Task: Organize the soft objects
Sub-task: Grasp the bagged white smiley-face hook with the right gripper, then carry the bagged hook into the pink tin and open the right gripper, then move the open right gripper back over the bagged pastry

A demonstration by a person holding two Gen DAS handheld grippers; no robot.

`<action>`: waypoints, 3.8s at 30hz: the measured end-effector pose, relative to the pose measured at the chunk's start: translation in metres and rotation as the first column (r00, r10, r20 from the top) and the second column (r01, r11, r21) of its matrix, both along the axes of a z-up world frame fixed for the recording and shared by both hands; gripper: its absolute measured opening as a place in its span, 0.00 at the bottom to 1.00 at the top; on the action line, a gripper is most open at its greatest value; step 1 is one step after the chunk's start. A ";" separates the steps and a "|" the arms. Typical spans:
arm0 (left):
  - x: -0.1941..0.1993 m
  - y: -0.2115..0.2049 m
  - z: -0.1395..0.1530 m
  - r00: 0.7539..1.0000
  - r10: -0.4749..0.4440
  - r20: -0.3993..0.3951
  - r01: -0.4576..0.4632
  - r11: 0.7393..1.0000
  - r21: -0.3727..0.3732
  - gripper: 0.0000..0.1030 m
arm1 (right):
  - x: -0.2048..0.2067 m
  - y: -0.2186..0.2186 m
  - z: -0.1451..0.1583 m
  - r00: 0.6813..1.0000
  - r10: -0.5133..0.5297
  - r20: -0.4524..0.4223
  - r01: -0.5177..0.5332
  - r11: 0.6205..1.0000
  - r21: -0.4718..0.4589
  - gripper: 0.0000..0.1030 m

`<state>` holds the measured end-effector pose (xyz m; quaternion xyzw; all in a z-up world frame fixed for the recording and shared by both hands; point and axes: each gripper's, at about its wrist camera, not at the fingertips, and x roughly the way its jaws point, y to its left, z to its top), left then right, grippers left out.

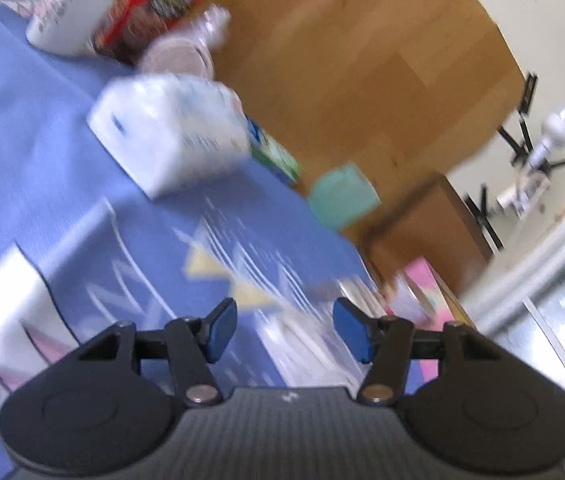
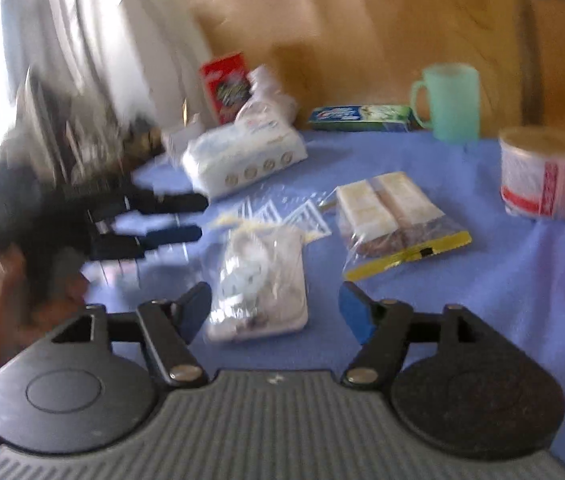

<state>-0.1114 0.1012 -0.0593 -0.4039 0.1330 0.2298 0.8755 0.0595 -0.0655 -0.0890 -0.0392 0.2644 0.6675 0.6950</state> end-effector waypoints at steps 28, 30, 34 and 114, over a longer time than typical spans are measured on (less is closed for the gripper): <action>0.144 -0.111 0.078 0.933 -0.353 -0.073 0.360 0.900 0.245 0.53 | 0.028 -0.074 0.014 0.868 -0.381 0.318 0.296 0.912 0.286 0.71; 0.177 -0.125 0.080 0.909 -0.408 -0.088 0.416 0.869 0.267 0.53 | 0.048 -0.091 0.014 0.841 -0.447 0.305 0.364 0.885 0.292 0.71; 0.238 -0.150 0.080 0.868 -0.486 -0.107 0.495 0.823 0.279 0.53 | 0.084 -0.115 0.012 0.774 -0.558 0.299 0.485 0.826 0.286 0.71; 0.086 -0.011 0.012 0.926 0.068 -0.372 0.077 0.930 0.360 0.68 | 0.015 -0.024 0.008 0.835 -0.487 0.257 0.456 0.873 0.171 0.68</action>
